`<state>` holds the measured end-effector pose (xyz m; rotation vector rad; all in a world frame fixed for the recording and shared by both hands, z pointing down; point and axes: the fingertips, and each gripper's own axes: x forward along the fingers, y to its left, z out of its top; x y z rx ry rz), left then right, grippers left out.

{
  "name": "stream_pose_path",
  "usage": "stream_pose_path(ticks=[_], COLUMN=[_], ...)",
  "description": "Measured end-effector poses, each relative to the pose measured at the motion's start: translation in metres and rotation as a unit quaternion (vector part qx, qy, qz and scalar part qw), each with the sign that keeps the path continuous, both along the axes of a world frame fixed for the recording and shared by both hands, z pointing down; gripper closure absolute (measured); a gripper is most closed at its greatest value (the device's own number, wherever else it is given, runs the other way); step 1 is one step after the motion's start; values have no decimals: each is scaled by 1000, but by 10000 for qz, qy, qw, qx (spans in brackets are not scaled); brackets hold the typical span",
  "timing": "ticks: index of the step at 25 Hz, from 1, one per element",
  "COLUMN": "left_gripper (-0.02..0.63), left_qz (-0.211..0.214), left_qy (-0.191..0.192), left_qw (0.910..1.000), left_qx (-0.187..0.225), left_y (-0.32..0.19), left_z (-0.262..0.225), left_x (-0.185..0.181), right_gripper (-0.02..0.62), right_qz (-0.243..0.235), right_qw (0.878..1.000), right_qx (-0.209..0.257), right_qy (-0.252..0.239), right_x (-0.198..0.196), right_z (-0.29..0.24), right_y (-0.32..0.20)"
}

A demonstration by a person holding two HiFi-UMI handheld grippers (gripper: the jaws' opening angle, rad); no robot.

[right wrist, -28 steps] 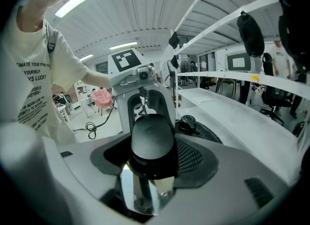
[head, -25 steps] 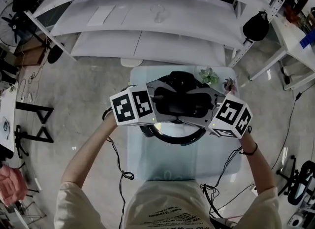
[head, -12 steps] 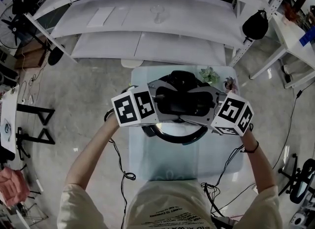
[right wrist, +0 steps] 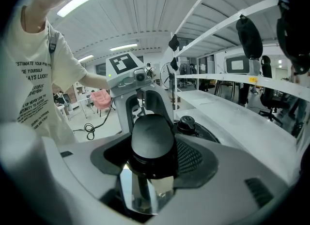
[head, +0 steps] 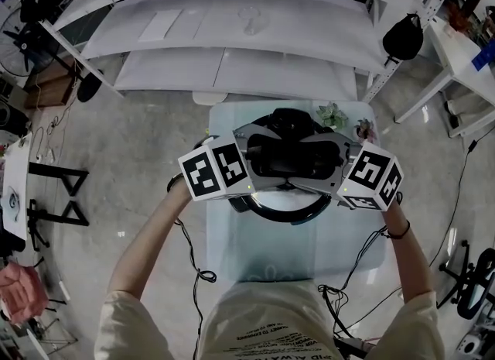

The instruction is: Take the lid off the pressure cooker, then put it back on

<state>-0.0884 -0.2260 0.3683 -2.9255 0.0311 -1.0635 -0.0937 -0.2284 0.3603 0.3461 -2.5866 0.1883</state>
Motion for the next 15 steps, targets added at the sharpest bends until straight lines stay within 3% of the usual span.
stream_pose_path(ticks=[5,15], left_gripper=[316,299], left_qz=[-178,-502], left_qy=[218,375], left_qw=[9996,9980], left_qx=[-14,-59], left_y=[3,-3], left_z=[1,1], left_x=[-2,-7], right_gripper=[321,319], right_qz=[36,42], right_qw=[9998,9998], right_qx=[42,161], right_qy=[171,-82], right_x=[0,-2], right_z=[1,0], right_y=[4,0])
